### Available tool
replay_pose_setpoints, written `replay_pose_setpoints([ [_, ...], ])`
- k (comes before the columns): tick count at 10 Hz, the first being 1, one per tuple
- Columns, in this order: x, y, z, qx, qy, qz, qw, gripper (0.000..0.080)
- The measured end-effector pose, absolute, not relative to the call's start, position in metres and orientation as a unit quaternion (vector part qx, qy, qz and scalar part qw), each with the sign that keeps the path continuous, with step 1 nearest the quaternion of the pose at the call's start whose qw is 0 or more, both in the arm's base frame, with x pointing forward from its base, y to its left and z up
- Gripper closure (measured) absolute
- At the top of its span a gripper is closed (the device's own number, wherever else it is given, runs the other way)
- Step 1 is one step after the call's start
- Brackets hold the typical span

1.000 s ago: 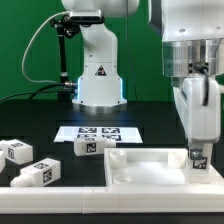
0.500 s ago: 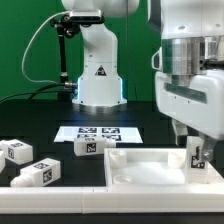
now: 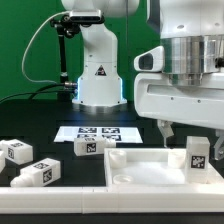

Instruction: Assemble one leg

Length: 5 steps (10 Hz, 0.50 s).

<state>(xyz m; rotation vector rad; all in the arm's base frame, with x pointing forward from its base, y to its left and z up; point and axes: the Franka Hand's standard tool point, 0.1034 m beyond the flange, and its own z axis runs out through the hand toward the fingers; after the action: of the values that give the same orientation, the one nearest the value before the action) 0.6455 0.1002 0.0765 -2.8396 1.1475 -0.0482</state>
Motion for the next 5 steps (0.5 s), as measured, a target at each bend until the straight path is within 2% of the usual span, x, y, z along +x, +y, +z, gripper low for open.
replay_pose_setpoints([
  [1, 0.6453, 0.1018, 0.0775, -0.959, 0.281, -0.016, 0.028, 0.0151],
  [2, 0.6462, 0.1035, 0.0773, -0.975, 0.219, -0.018, 0.029, 0.0151],
  [5, 0.6462, 0.1034, 0.0766, -0.982, 0.187, -0.019, 0.028, 0.0162],
])
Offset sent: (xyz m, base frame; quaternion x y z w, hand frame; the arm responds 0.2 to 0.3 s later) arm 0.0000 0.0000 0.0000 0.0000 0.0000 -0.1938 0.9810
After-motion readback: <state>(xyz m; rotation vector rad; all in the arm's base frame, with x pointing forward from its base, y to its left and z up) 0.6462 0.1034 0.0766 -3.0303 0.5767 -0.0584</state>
